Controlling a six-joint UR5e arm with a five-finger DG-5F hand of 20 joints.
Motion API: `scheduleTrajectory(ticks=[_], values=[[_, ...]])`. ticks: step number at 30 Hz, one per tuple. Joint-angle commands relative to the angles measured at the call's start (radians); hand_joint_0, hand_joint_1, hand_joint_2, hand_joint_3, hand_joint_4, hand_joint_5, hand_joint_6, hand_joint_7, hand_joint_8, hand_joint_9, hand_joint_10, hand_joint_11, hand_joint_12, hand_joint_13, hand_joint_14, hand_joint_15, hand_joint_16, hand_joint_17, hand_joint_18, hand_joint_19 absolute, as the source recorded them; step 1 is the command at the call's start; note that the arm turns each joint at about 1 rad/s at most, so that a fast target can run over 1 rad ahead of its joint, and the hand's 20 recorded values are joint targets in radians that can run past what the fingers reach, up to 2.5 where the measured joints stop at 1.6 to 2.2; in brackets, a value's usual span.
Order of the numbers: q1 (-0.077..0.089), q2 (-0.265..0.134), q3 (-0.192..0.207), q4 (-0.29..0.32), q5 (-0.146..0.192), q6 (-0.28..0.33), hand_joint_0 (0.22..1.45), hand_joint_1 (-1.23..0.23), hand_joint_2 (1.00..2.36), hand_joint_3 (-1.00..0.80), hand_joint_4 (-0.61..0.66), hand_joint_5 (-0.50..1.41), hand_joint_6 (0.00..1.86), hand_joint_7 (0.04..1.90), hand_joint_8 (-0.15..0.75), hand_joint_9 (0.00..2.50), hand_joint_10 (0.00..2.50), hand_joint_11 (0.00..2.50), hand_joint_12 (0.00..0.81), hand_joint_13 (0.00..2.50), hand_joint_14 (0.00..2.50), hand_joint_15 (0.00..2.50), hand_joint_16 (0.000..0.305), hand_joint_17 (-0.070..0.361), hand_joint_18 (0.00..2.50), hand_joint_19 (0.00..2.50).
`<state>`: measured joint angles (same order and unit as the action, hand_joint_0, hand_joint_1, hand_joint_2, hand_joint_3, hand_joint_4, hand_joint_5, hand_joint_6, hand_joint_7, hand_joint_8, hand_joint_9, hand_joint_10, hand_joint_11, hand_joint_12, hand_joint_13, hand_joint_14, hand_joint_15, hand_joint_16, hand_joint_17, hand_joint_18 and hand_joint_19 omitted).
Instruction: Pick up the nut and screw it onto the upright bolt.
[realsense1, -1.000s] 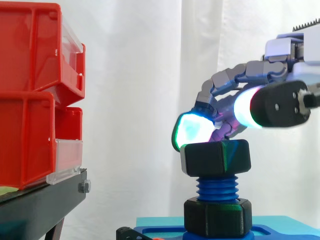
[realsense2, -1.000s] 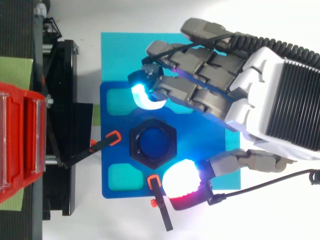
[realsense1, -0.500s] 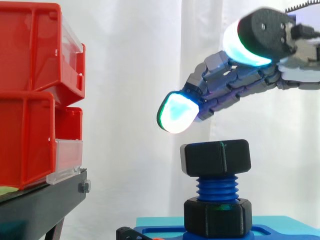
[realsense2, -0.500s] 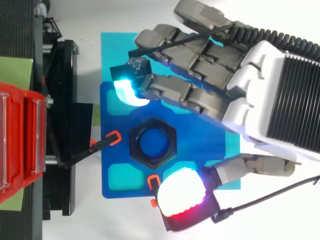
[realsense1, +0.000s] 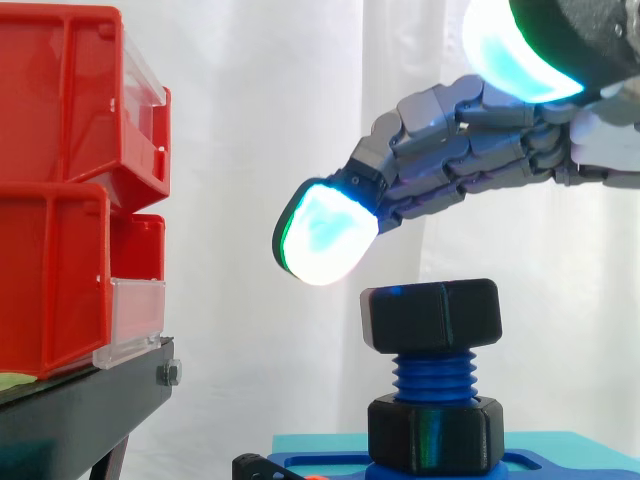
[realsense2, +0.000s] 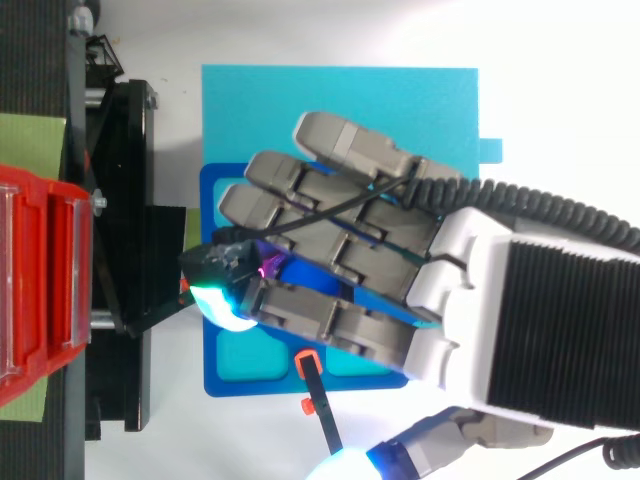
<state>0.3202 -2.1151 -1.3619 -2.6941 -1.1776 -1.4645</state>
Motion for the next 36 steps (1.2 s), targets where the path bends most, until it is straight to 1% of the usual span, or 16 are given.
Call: scheduleTrajectory(ticks=[1, 10, 15, 17, 19, 23, 25, 26, 28, 30, 36], values=[[0.003, -0.008, 0.001, -0.001, -0.005, 0.007, 0.47, 0.05, 1.0, -0.5, 0.15, -0.21, 0.5, 0.64, 0.245, 0.23, 0.0, 0.0, 0.4, 0.22, 0.0, 0.0, 0.053, 0.12, 0.01, 0.0], [0.003, -0.008, 0.0, -0.007, -0.005, 0.007, 0.48, 0.03, 1.0, -0.5, 0.18, -0.2, 0.5, 0.75, 0.254, 0.25, 0.0, 0.0, 0.397, 0.24, 0.0, 0.0, 0.053, 0.118, 0.05, 0.0], [-0.003, -0.008, 0.0, -0.023, -0.008, 0.007, 0.48, 0.02, 1.0, -0.5, 0.19, -0.19, 0.5, 0.77, 0.259, 0.25, 0.0, 0.0, 0.395, 0.24, 0.0, 0.0, 0.052, 0.118, 0.06, 0.0], [-0.009, -0.008, 0.0, -0.026, -0.014, 0.007, 0.48, 0.02, 1.0, -0.5, 0.2, -0.19, 0.5, 0.79, 0.26, 0.25, 0.0, 0.0, 0.396, 0.25, 0.0, 0.0, 0.052, 0.117, 0.06, 0.0], [-0.01, -0.008, 0.001, -0.029, -0.019, 0.007, 0.49, 0.01, 1.0, -0.5, 0.2, -0.19, 0.5, 0.8, 0.263, 0.26, 0.0, 0.0, 0.395, 0.25, 0.0, 0.0, 0.051, 0.116, 0.06, 0.0], [-0.027, -0.008, 0.001, -0.036, -0.04, 0.007, 0.49, 0.01, 1.0, -0.5, 0.21, -0.18, 0.5, 0.83, 0.266, 0.26, 0.0, 0.0, 0.394, 0.25, 0.0, 0.0, 0.051, 0.114, 0.06, 0.0], [-0.03, -0.008, 0.0, -0.036, -0.046, 0.007, 0.49, 0.01, 1.0, -0.5, 0.22, -0.18, 0.5, 0.84, 0.269, 0.27, 0.0, 0.0, 0.392, 0.26, 0.0, 0.0, 0.05, 0.113, 0.06, 0.0], [-0.038, -0.008, 0.0, -0.036, -0.059, 0.007, 0.49, 0.01, 1.0, -0.5, 0.22, -0.18, 0.5, 0.84, 0.268, 0.27, 0.0, 0.0, 0.392, 0.26, 0.0, 0.0, 0.05, 0.113, 0.06, 0.0], [-0.044, -0.008, 0.0, -0.036, -0.063, 0.007, 0.49, 0.0, 1.0, -0.5, 0.22, -0.18, 0.5, 0.86, 0.271, 0.27, 0.0, 0.0, 0.391, 0.26, 0.0, 0.0, 0.05, 0.112, 0.06, 0.0], [-0.056, -0.006, 0.001, -0.036, -0.076, 0.007, 0.49, 0.0, 1.0, -0.5, 0.23, -0.18, 0.5, 0.87, 0.271, 0.28, 0.0, 0.0, 0.391, 0.27, 0.0, 0.0, 0.049, 0.111, 0.06, 0.0], [-0.075, -0.008, 0.001, -0.036, -0.1, 0.007, 0.49, 0.0, 1.0, -0.5, 0.25, -0.17, 0.5, 0.96, 0.272, 0.28, 0.0, 0.0, 0.387, 0.27, 0.0, 0.0, 0.049, 0.109, 0.06, 0.0]])
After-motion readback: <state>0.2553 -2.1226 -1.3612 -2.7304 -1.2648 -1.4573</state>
